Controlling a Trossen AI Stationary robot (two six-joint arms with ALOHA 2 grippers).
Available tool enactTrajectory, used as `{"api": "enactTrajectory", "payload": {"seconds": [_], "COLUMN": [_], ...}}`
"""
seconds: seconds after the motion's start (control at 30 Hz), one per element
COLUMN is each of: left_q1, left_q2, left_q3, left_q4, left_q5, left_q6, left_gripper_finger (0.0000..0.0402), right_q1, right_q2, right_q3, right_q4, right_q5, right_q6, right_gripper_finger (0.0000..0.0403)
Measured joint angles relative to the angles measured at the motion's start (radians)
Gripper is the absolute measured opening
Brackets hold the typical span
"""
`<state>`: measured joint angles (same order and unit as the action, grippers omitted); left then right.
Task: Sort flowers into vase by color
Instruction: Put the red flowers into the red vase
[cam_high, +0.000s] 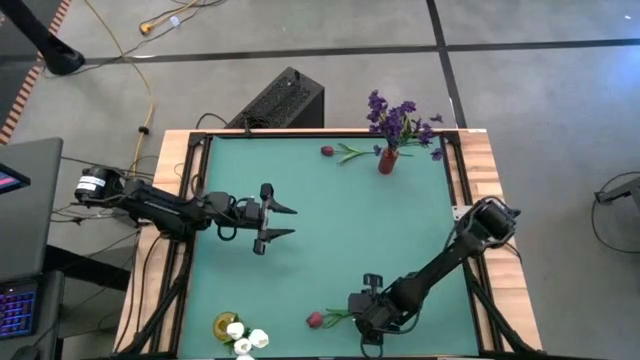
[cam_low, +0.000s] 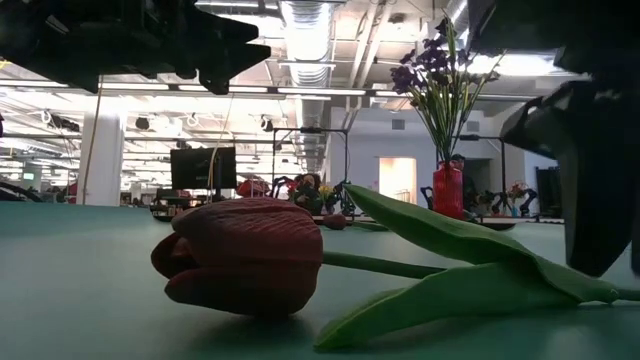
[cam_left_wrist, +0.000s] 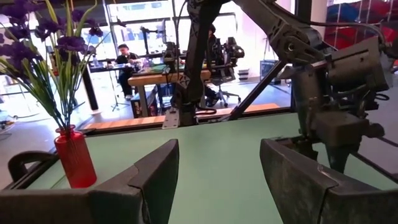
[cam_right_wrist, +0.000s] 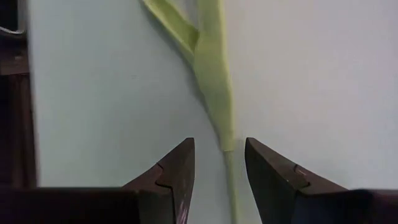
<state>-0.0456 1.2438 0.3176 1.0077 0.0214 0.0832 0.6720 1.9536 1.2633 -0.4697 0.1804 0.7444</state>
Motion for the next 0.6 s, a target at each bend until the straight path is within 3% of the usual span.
{"api": "enactTrajectory", "payload": {"seconds": [0.37, 0.47, 0.6], "left_q1": [0.000, 0.000, 0.000], "left_q2": [0.000, 0.000, 0.000], "left_q3": [0.000, 0.000, 0.000], "left_q4": [-0.008, -0.008, -0.008], "left_q5": [-0.001, -0.001, -0.001], "left_q6": [0.010, 0.015, 0.018], "left_gripper_finger": [0.0215, 0.0215, 0.0215], "right_q1": [0.021, 0.031, 0.042], "right_q2": [0.079, 0.087, 0.076], "right_q3": [0.002, 0.003, 0.002], "right_q4": [0.023, 0.024, -0.001], "right_q5": [0.062, 0.063, 0.062], "right_q6": [0.008, 0.007, 0.008], "right_gripper_finger": [0.0158, 0.0127, 0.0050]}}
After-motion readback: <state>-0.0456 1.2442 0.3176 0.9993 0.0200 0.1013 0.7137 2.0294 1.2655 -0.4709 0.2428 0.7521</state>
